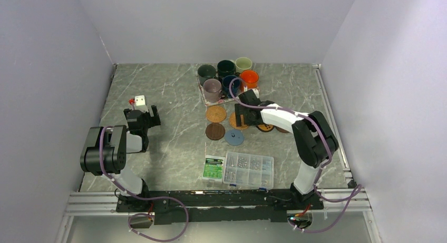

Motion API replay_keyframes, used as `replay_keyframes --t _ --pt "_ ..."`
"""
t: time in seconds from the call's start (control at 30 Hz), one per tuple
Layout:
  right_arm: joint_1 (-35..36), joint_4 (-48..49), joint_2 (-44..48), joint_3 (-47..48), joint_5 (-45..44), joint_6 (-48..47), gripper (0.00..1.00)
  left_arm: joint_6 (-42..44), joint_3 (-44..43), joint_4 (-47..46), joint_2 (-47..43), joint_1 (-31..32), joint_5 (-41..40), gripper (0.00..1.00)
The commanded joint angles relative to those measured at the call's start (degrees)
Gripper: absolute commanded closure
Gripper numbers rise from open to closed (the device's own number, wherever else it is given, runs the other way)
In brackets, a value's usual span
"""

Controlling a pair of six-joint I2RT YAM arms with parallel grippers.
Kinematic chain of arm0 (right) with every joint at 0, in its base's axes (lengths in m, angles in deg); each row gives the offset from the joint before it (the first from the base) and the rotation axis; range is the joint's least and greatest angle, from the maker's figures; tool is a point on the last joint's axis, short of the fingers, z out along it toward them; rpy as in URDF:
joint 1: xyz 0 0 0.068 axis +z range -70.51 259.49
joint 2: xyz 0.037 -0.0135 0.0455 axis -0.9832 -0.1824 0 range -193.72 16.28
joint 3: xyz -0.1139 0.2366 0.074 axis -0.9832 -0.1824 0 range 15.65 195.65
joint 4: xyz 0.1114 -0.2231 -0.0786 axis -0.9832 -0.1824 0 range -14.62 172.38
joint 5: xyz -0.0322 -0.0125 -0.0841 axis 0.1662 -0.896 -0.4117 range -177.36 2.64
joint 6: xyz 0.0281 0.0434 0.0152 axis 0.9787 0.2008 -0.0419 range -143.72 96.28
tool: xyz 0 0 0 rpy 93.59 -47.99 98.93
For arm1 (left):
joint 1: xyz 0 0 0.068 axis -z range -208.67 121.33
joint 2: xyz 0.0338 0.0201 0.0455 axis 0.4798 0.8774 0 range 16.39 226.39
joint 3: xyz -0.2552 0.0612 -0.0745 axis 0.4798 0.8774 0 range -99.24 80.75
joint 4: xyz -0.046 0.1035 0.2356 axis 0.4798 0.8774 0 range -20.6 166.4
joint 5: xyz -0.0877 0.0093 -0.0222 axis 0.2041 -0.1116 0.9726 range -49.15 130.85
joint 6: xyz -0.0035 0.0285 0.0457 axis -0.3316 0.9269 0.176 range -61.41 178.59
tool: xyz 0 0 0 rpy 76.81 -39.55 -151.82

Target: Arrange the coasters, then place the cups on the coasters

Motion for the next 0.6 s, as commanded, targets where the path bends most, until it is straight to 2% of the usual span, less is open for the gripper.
replay_keyframes --t 0.0,0.33,0.57 --pt "0.31 -1.1 1.57 4.64 -2.04 -1.2 0.05 0.63 0.06 -2.88 0.0 -0.11 0.86 0.06" --pt "0.31 -0.28 -3.81 9.7 -1.03 -1.79 0.05 0.63 0.13 -2.85 0.02 -0.1 0.77 0.06" --pt "0.3 0.38 -5.44 9.19 -0.99 -1.47 0.05 0.63 0.06 -2.91 0.01 -0.1 0.83 0.06"
